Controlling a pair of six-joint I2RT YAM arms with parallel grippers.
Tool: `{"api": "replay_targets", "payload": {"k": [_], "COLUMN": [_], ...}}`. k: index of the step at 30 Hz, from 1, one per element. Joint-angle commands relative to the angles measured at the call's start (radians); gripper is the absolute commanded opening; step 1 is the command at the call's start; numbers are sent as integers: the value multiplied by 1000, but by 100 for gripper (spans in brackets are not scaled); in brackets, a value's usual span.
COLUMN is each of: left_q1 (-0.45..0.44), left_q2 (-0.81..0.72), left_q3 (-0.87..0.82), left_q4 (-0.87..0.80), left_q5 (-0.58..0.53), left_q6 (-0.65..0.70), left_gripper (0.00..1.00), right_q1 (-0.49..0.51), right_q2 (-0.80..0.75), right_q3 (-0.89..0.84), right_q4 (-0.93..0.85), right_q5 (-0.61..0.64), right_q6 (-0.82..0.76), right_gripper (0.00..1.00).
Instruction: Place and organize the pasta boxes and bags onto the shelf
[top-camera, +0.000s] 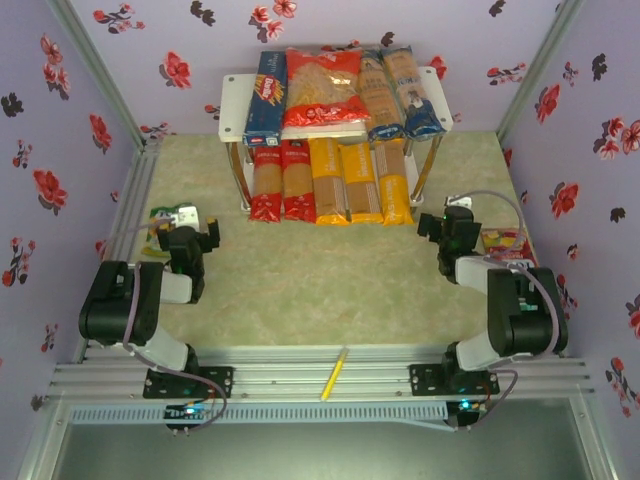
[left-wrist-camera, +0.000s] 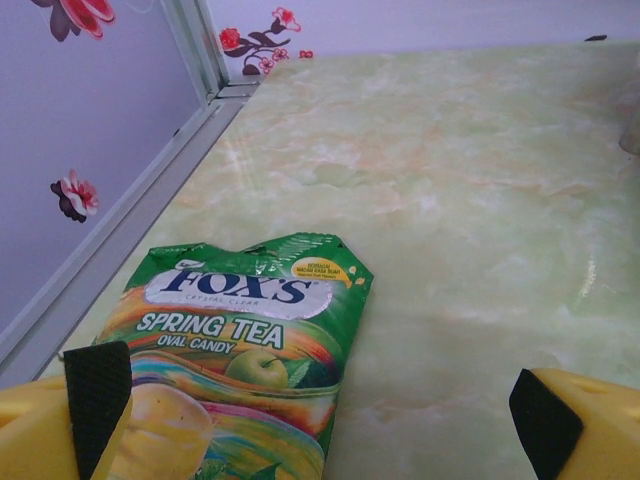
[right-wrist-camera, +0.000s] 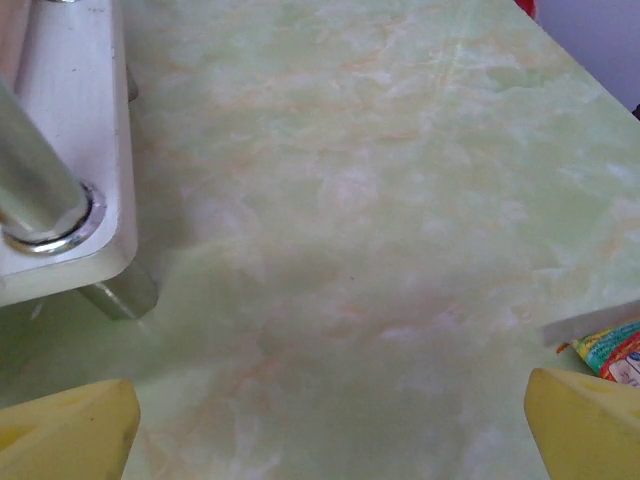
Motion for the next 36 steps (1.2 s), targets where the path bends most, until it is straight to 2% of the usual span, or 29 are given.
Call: {"api": "replay_targets", "payload": {"k": [1, 3, 6, 8, 11, 12, 14, 36], "left_q1": [5, 5, 7, 7, 6, 8, 8, 2], "left_q2": [-15, -15, -16, -15, -16, -16, -15, -17], "left_q3": [12, 13, 14, 15, 15, 16, 18, 6], "left_q4": [-5, -6, -9, -10, -12, -12, -15, 8], "left_q5": [-23, -23, -22, -23, -20, -20, -19, -20], "left_q6": [-12, -14, -14, -16, -16, -16, -18, -6], "left_gripper": [100, 100, 100, 100, 100, 100, 100, 100], "right_q1": [-21, -21, -21, -20, -21, -27, -29, -33], "right_q2": [50, 27, 36, 93, 64, 82, 73, 66], "right_q3": [-15, -31, -112, -170, -128, -133, -122, -142], "right_q4": [153, 145, 294, 483, 346, 384, 348, 381], "right_q5": [-21, -21, -37, -49, -31, -38, -42, -48], "right_q6": [-4, -1, -10, -27, -6, -4, 0, -5], "right_gripper": [99, 99, 99, 99, 99, 99, 99, 99]}}
